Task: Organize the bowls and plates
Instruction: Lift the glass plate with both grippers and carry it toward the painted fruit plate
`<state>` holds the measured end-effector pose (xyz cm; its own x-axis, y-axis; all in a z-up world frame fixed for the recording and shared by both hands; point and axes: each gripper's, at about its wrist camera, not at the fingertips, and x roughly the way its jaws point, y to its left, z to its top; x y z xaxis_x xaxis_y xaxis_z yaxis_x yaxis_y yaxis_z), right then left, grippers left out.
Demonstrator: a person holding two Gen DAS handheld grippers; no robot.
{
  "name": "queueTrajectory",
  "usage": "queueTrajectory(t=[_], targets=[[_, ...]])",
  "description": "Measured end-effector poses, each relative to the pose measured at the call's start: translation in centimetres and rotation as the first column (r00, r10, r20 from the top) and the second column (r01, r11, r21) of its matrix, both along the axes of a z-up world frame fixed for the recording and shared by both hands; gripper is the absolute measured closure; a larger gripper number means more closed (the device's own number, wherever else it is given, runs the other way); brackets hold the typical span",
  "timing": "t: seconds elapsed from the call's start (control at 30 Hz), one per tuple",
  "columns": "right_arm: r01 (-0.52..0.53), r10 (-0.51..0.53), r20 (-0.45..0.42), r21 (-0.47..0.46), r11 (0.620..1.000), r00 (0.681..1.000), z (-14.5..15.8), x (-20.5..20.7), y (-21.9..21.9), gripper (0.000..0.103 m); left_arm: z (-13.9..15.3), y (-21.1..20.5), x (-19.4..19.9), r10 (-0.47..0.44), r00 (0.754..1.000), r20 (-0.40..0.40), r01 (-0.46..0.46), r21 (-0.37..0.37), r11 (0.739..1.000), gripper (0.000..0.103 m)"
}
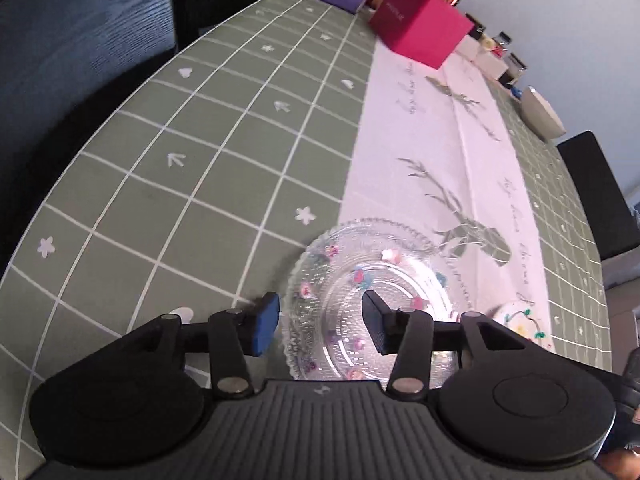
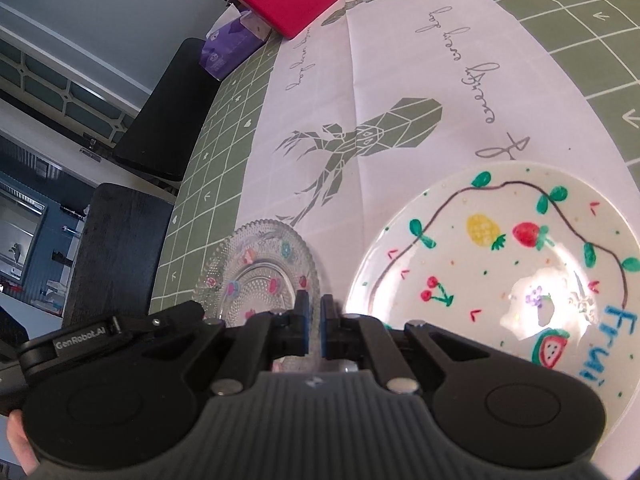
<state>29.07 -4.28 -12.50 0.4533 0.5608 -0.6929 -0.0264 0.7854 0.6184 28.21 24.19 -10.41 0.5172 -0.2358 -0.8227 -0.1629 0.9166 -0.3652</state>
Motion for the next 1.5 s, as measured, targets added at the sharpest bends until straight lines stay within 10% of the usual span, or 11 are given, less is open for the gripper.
queueTrajectory(t=[0.4,0.67,1.5], targets=[[0.039,-0.040,0.005,0.121,0.992,0.999,-1.1,0.4,-2.0,0.101,-0.4,1.6,-0.9,0.024,0.996,0.086,-0.006,-0.203,0.979,0.048],[0.061,-0.066,0.030,0.149,0.987,0.997,-0.8,0.2,-2.8,0.102,-0.8,1.2,-1.0,0.049,0.997,0.054,-0.041,-0.145,0.989,0.092],[0.169,-0.174,0.027,0.131,0.977,0.984,7.2,-9.3,-11.1,0.102,6.9,-6.3,-7.3,-0.138,0.989,0.056,0.146,-0.193,0.970,0.095]])
